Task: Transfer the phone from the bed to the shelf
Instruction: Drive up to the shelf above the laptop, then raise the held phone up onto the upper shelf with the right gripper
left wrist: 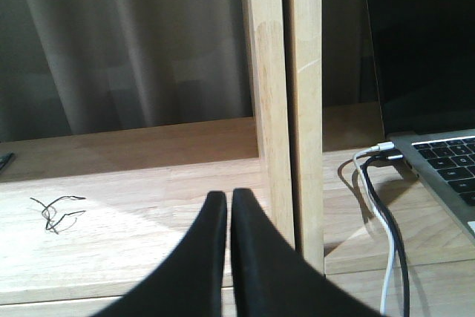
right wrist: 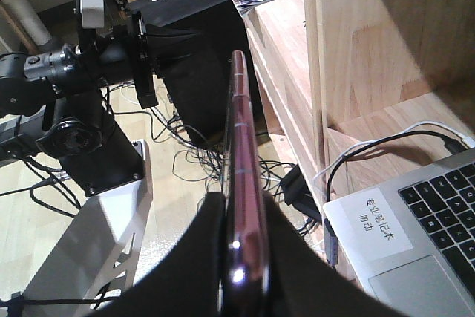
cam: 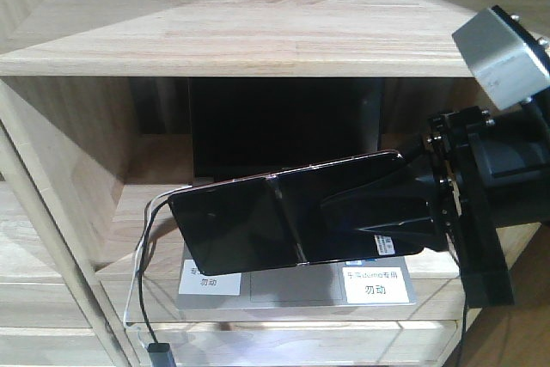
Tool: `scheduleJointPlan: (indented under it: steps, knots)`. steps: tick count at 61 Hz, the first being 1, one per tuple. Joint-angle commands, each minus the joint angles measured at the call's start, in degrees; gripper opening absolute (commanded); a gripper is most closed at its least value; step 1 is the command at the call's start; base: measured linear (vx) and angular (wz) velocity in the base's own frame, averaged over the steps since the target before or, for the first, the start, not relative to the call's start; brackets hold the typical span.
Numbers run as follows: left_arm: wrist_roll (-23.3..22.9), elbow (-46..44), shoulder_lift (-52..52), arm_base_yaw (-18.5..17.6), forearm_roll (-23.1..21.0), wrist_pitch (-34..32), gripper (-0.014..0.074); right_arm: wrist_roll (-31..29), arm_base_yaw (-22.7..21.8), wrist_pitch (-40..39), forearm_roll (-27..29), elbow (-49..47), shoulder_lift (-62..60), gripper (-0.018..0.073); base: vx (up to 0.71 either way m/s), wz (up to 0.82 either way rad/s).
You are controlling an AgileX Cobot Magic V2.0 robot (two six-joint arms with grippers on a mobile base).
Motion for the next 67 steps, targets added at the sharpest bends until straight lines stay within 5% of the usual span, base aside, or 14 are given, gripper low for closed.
scheduleJointPlan:
  steps: [1,48,67]
  knots:
    - [-0.33,-1.27,-0.74,-0.17,-0.52,-4.16,0.0001,-0.11,-0.17,3.08,4.96,-1.6,-1.14,-0.0002,0.0,0.0]
    - [-0.33,-1.27,-0.74,-0.17,-0.52,-4.16,0.0001,-0.05,-0.17,3.07,5.4,-1.6,-1.14,-0.0002,0.0,0.0]
    - [-0.33,-1.27,-0.74,-0.17,-0.52,-4.16,0.0001,-0.42,-0.17,2.33,13.95,-1.84,-2.59,-0.0002,0.0,0.0]
